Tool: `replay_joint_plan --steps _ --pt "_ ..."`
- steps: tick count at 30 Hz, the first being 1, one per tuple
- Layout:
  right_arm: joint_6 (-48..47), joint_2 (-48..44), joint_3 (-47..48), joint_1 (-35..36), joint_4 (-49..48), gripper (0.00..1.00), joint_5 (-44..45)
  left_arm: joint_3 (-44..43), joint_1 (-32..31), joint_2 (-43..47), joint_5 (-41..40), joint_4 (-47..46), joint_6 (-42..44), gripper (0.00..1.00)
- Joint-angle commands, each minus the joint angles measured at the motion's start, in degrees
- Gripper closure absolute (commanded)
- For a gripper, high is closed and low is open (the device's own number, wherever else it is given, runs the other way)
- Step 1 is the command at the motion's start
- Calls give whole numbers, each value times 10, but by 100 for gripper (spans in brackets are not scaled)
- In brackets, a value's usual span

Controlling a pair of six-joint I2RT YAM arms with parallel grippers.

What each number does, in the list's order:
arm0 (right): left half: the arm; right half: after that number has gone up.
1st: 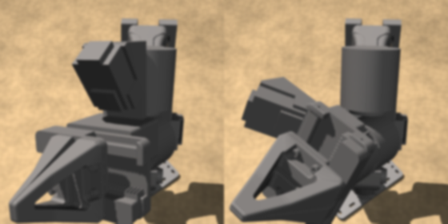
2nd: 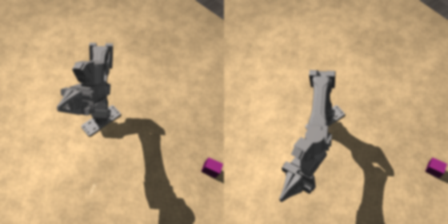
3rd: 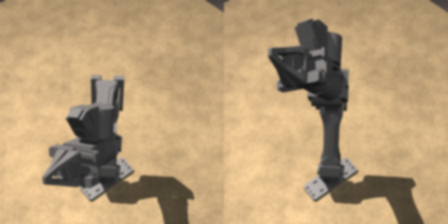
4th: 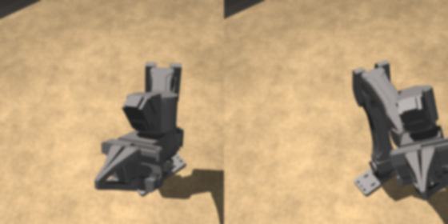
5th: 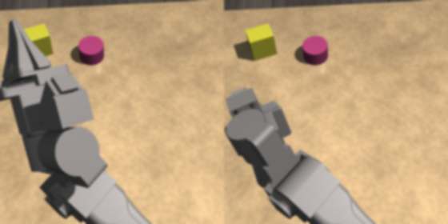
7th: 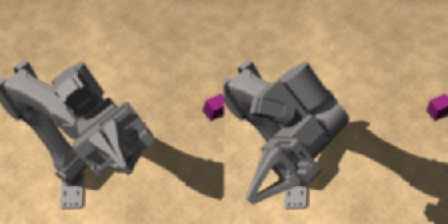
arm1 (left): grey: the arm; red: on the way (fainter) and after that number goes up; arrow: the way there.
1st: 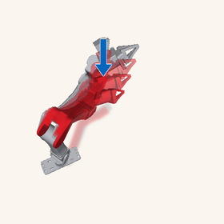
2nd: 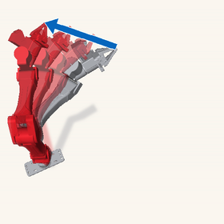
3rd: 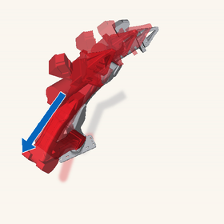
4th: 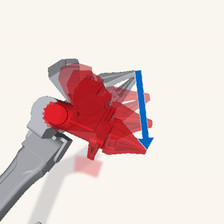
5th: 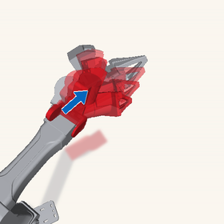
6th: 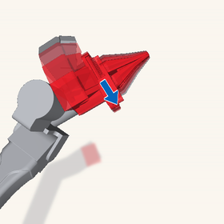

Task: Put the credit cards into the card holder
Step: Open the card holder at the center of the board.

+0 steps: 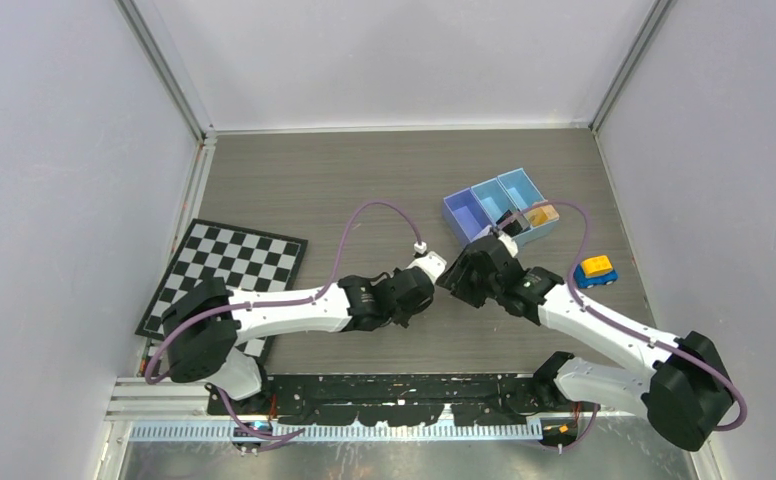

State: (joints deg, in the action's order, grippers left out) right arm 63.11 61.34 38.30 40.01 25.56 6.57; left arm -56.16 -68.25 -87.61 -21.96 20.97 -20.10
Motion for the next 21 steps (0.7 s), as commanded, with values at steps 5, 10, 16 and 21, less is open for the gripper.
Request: replay_joint_plan --steps 5,10,16,21 --pt "134 36 -67 2 -226 48 -50 27 -1 -9 71 -73 -65 100" --pt "144 61 -71 2 -243 48 -77 28 -2 -18 75 -74 -68 100" --pt "160 77 -85 8 -235 55 -86 24 -2 -28 68 -75 -75 100" --pt "162 72 -91 14 -201 56 -73 19 -2 -33 54 -72 -84 100"
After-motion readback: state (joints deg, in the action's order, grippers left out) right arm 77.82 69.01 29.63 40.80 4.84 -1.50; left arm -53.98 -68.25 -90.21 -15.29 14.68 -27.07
